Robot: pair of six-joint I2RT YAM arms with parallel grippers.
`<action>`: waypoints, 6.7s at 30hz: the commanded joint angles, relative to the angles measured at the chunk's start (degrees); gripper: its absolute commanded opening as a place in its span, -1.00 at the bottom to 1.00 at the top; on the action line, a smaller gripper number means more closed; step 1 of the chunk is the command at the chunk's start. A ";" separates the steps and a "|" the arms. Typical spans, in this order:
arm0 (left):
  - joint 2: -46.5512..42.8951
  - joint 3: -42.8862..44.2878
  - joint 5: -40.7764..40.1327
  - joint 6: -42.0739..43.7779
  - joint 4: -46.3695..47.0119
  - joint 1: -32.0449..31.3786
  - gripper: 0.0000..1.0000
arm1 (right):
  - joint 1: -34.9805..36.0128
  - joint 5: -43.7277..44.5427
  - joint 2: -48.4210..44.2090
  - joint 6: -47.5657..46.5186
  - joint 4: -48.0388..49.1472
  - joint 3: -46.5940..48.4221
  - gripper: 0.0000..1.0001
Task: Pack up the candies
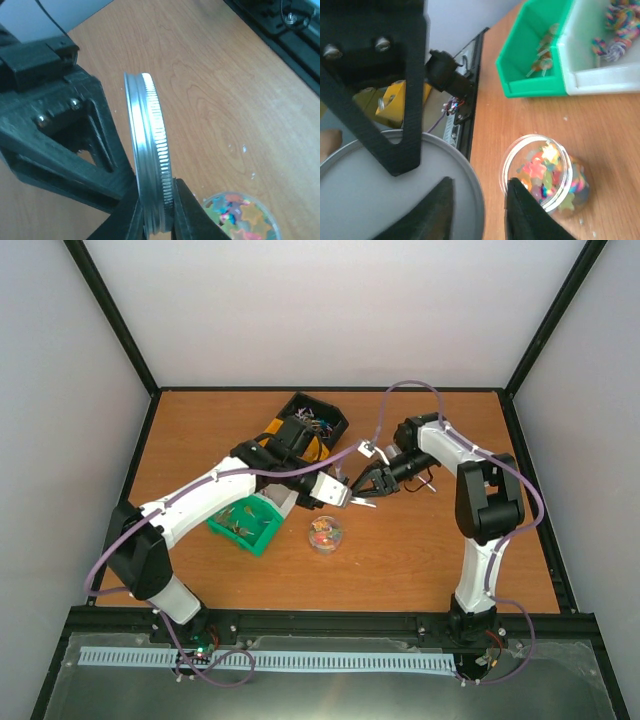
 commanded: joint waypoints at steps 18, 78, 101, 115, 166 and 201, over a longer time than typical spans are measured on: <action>13.77 14.22 22.29 -22.27 -14.24 7.94 -0.90 | -9.21 6.08 -35.63 18.60 46.54 -24.05 0.52; -4.86 -9.93 -29.36 -18.73 15.59 -1.59 0.98 | 3.54 1.10 -20.84 88.76 90.64 -33.59 -0.94; -5.02 -9.73 -29.05 -19.89 18.52 -1.72 0.97 | 3.61 0.64 -18.66 90.66 91.13 -33.68 -0.94; -4.93 -9.21 -25.36 -20.12 11.31 -1.72 0.57 | 3.55 3.16 -17.81 83.09 82.48 -31.42 -0.30; 5.67 -14.59 -15.47 -27.97 3.94 -1.63 0.48 | 6.21 10.78 -13.31 57.38 65.63 -36.72 0.13; 2.24 -10.98 -15.32 -31.97 -0.82 -1.69 1.00 | 7.76 13.16 -14.02 56.46 64.42 -35.09 0.34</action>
